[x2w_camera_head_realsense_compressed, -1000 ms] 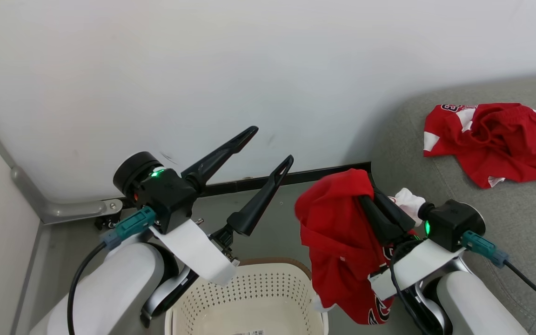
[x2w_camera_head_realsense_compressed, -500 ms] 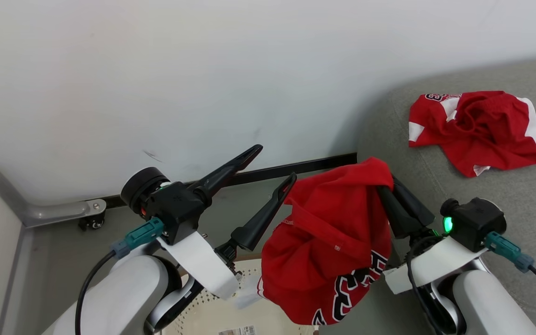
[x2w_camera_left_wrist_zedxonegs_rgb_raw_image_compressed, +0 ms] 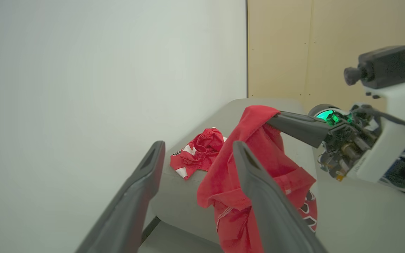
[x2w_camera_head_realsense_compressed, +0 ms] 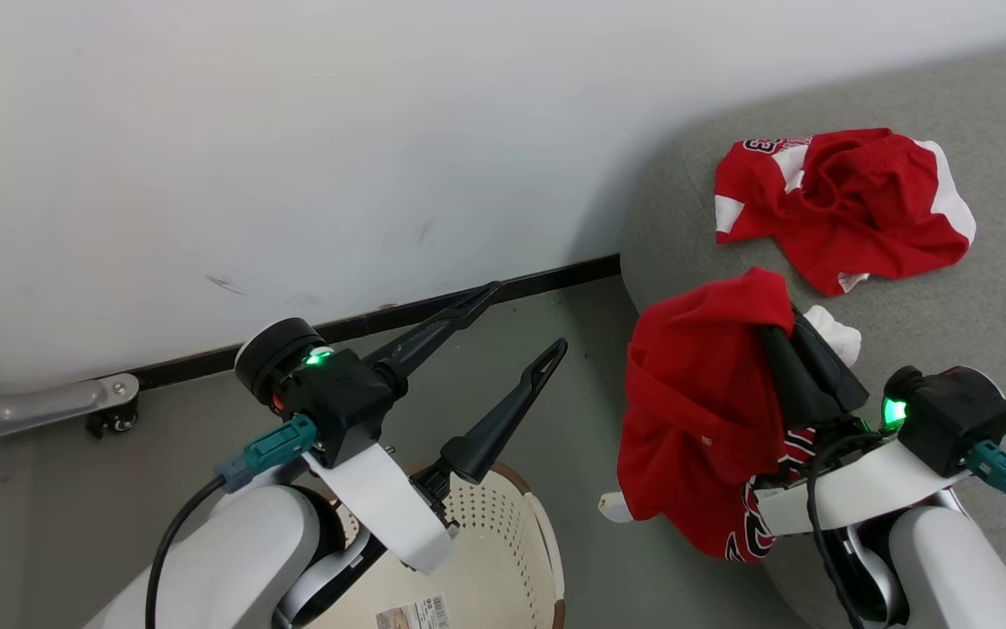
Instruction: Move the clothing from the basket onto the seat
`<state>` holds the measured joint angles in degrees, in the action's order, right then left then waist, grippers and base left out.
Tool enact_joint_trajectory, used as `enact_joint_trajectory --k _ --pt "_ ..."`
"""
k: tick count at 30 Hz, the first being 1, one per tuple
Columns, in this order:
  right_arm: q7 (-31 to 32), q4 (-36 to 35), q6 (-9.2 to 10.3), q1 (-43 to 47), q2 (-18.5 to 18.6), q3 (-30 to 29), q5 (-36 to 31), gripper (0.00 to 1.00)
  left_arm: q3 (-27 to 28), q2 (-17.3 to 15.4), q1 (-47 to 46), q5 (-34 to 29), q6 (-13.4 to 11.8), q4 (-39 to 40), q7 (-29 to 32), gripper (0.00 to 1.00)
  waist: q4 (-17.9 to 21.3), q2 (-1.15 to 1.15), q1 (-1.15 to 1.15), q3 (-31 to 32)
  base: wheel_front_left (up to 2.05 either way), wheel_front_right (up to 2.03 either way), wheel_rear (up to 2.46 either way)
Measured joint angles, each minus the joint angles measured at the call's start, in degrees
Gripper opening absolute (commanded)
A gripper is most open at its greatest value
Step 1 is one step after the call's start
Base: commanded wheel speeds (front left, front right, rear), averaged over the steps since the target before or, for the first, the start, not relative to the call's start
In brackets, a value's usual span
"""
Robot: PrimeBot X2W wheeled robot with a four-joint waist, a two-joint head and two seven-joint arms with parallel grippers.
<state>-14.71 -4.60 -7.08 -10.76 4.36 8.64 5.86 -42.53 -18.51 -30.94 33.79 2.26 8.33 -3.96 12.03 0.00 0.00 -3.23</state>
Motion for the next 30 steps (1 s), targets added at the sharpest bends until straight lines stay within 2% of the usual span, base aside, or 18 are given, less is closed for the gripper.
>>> enact_joint_trajectory --k 8,30 --pt "0.0 -2.6 0.0 1.5 -0.5 -2.7 -1.4 0.0 -0.7 -0.2 0.0 0.0 0.7 0.5 0.5 1.0 3.2 0.0 0.0 -1.5 0.0 0.0 0.0" --pt "0.0 -8.0 -0.01 3.8 -1.6 -4.1 -2.4 0.0 -1.4 -2.1 0.0 0.0 1.3 2.1 2.5 1.0 12.2 0.0 0.0 -6.0 0.0 0.0 0.0"
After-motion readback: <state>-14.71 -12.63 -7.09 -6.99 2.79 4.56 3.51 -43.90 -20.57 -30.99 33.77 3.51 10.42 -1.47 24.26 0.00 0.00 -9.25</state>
